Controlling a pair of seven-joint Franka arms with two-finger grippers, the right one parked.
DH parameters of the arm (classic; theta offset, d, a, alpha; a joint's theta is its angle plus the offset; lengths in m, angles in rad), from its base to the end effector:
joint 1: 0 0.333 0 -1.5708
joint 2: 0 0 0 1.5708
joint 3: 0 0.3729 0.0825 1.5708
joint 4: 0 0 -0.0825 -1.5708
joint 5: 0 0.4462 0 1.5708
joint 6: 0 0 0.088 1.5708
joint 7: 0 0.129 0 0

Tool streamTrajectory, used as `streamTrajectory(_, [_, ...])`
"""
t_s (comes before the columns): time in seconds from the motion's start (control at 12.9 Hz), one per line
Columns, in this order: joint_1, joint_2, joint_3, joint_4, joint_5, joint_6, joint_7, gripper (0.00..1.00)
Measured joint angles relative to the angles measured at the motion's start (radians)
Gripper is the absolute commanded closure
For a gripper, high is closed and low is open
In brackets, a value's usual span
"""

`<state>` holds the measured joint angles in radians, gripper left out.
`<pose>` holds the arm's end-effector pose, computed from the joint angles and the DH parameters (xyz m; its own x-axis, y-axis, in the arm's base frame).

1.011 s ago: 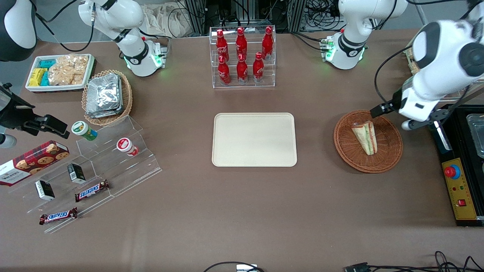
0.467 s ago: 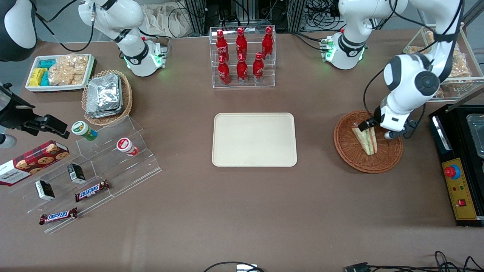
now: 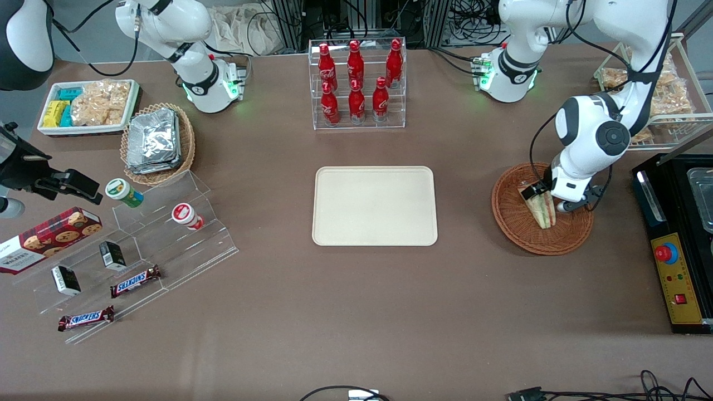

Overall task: Place sandwich from basket to tray
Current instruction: 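Lower the left gripper and close it on the wrapped sandwich, then lift the sandwich out of the basket with the left gripper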

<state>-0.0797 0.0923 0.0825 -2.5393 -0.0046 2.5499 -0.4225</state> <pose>0.4836 0.0021 0.2120 0.9064 0.4163 -0.0719 0.4146 -0.9092 -0.0382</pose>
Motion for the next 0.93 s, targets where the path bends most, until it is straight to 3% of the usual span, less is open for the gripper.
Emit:
streamTrajectory(0.54, [0.0,-0.039,0.0,0.035,0.001,-0.069,0.018,1.0])
streamTrajectory(0.78, [0.0,-0.142,0.002,0.171,0.001,-0.375,0.059,1.0])
streamTrajectory(0.93, [0.002,-0.187,0.022,0.364,0.003,-0.655,0.106,1.0])
